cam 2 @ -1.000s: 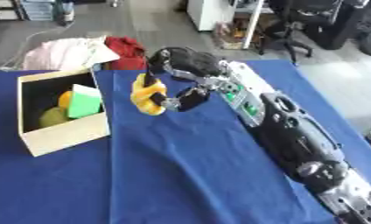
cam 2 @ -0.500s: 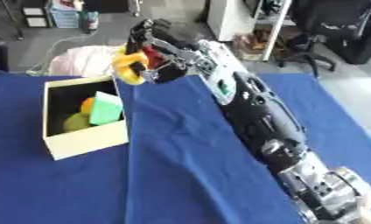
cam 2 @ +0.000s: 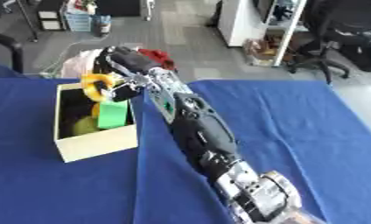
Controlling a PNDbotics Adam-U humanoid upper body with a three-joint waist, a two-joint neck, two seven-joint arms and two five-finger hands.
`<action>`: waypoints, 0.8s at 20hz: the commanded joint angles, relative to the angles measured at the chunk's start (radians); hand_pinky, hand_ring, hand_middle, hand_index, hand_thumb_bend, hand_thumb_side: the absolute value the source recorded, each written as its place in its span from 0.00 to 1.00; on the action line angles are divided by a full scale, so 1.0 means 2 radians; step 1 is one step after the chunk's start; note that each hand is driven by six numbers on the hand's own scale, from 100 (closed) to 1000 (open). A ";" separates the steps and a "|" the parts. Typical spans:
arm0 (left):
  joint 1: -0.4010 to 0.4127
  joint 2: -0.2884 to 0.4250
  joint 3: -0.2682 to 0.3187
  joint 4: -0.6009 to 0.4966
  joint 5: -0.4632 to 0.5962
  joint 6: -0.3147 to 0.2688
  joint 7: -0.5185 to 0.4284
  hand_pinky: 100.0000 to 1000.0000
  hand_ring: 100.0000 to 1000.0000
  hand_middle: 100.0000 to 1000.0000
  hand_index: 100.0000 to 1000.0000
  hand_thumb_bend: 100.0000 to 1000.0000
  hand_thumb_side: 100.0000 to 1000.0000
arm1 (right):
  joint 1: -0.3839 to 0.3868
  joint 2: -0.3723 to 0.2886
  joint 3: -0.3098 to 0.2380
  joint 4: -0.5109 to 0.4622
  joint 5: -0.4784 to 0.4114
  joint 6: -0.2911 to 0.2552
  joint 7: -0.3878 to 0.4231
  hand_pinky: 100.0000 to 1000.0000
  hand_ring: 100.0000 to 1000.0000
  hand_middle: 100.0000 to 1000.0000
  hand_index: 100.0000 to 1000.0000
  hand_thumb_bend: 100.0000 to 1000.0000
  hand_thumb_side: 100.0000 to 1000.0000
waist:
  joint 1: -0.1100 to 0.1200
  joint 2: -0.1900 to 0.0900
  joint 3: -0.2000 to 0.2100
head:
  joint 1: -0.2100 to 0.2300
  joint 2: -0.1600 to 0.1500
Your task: Pick up objects on the table and place them in the box.
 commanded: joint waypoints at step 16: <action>-0.009 0.002 -0.002 -0.008 0.003 0.000 -0.006 0.90 0.70 0.73 0.78 0.00 0.68 | -0.011 0.004 -0.009 0.000 0.085 0.081 -0.042 0.81 0.72 0.77 0.97 0.00 0.16 | 0.002 -0.001 0.000 | -0.004 -0.008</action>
